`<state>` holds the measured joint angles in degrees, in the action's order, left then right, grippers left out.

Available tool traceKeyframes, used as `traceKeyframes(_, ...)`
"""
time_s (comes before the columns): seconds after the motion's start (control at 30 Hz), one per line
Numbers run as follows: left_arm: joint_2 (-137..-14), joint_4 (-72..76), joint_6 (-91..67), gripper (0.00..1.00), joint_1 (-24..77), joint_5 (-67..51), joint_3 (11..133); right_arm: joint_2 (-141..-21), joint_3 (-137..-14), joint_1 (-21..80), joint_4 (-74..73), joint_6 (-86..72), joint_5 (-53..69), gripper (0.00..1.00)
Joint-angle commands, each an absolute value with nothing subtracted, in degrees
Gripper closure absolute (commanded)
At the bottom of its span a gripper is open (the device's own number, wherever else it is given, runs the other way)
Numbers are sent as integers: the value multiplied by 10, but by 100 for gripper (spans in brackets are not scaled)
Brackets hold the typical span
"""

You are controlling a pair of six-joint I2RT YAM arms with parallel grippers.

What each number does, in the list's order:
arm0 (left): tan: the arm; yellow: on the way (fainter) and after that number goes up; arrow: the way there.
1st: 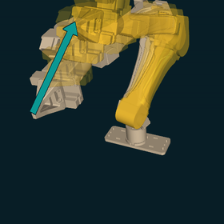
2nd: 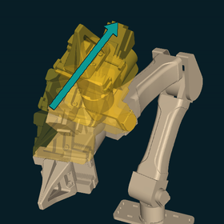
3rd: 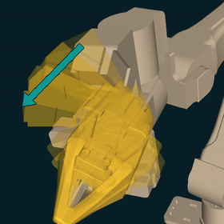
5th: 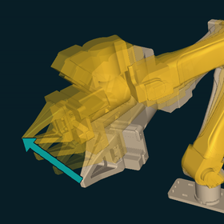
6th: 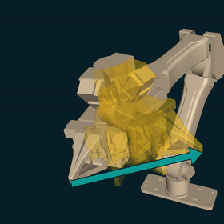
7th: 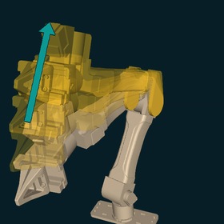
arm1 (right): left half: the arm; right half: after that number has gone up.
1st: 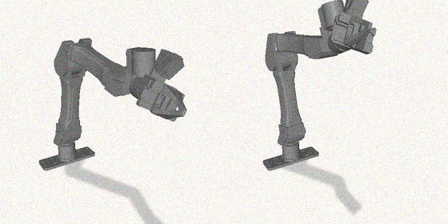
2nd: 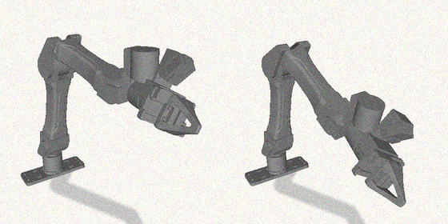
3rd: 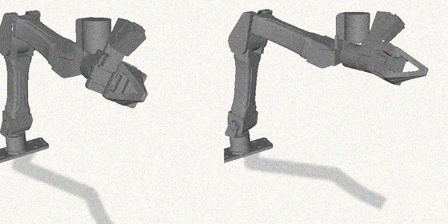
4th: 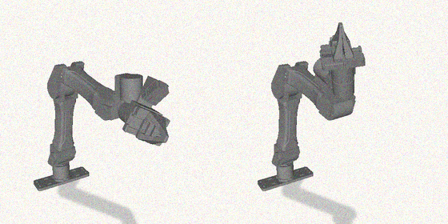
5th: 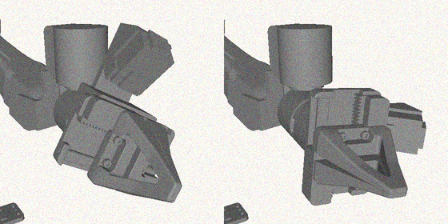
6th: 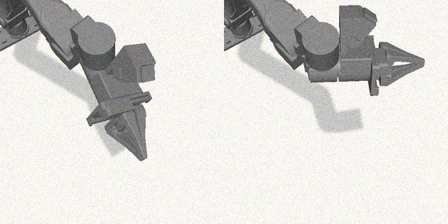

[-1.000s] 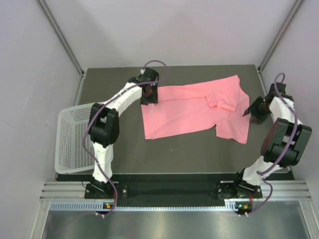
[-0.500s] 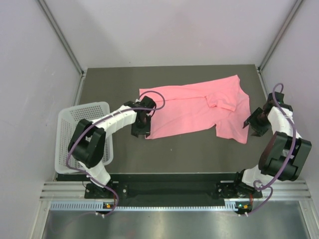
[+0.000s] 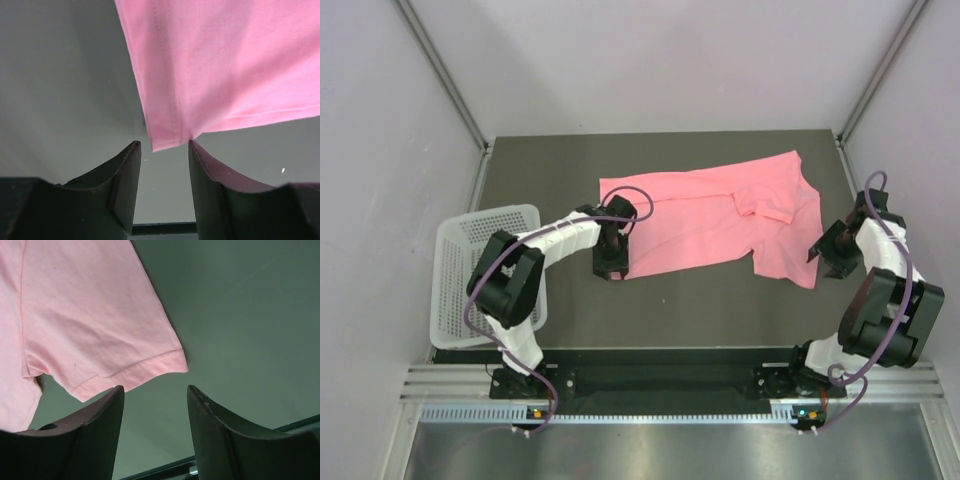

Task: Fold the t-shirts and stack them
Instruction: Fold the tshirt

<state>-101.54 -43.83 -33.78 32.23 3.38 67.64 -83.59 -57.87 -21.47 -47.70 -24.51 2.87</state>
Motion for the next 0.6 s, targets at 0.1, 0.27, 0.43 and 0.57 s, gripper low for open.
traceKeyframes(0.1, -1031, -420, -348, 57, 319, 7, 676, -804, -570, -213, -477, -226, -17, 46)
traceKeyframes(0.27, -1041, -417, -344, 70, 316, 10, 676, -811, -561, -227, -472, -223, -21, 46)
traceKeyframes(0.43, -1040, -412, -333, 86, 308, 17, 677, -816, -531, -258, -449, -223, 22, 43)
traceKeyframes(0.57, -1038, -402, -322, 100, 304, 7, 673, -816, -521, -269, -444, -218, 31, 35)
